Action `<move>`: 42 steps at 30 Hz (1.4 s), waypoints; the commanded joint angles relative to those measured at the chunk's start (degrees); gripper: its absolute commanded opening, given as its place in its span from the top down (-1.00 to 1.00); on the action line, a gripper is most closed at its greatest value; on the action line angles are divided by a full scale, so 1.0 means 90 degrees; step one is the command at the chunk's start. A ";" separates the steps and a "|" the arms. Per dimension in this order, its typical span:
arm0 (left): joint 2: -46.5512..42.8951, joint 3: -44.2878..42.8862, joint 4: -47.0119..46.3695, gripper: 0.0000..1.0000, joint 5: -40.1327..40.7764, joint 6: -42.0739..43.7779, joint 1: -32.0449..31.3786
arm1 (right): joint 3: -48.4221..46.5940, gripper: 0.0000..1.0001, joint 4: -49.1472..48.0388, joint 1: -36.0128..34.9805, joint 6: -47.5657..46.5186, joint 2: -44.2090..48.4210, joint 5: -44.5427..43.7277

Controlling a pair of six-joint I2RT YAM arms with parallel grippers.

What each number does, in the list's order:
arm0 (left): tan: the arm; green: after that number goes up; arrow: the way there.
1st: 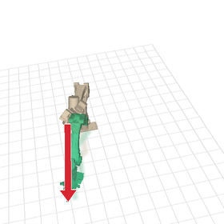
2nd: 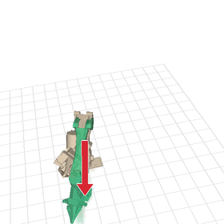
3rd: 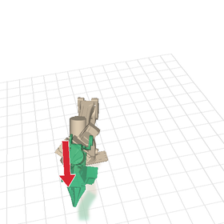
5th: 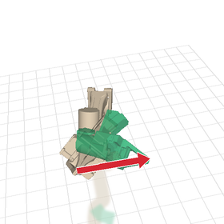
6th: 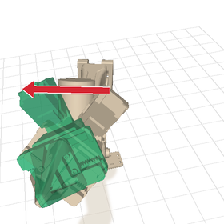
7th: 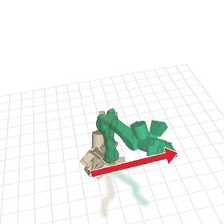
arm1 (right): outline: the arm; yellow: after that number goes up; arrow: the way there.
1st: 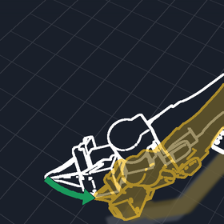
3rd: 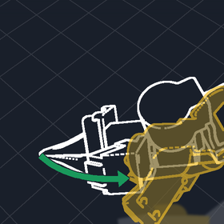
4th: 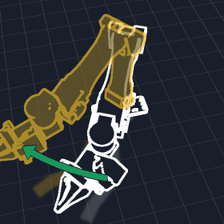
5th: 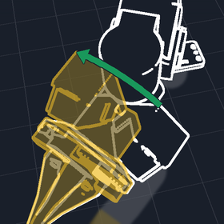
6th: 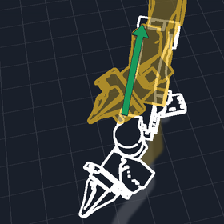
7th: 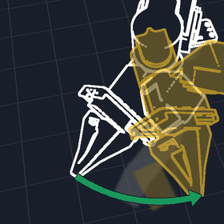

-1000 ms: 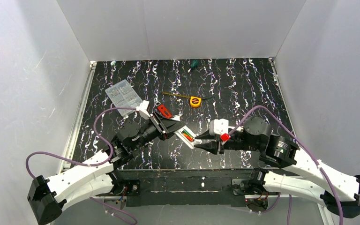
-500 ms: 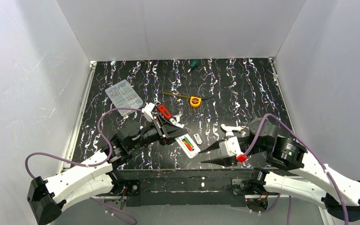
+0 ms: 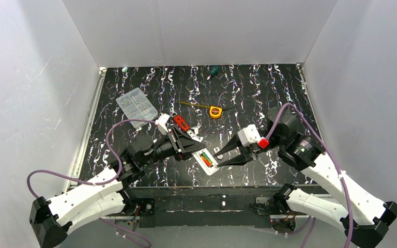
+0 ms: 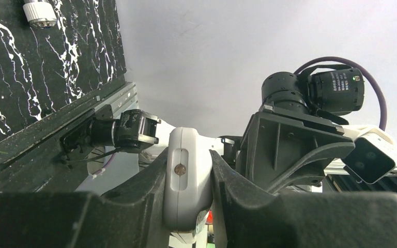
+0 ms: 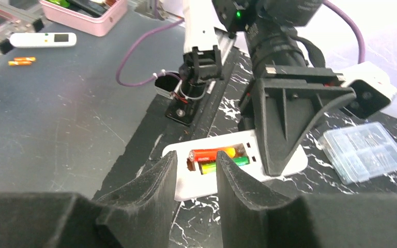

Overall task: Load the batteries into the remote control
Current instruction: Load the battery into the remote control.

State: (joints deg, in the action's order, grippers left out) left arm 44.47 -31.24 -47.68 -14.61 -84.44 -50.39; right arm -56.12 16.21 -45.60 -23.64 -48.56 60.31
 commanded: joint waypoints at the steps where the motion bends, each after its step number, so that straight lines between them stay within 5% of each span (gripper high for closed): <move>1: -0.0190 -0.0078 -0.0400 1.00 -0.0125 0.0066 -0.0006 | -0.0308 0.18 -0.0510 0.0025 0.0232 -0.0074 0.0753; 42: -0.0075 -0.0098 -0.0503 1.00 -0.0153 0.0057 -0.0006 | -0.0099 0.24 -0.0756 0.0028 0.0517 -0.1020 0.1131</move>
State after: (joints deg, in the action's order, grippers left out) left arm 44.69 -31.24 -47.72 -14.63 -84.42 -50.39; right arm -56.47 10.39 -45.60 -19.40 -57.36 69.63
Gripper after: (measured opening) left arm 0.258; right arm 0.375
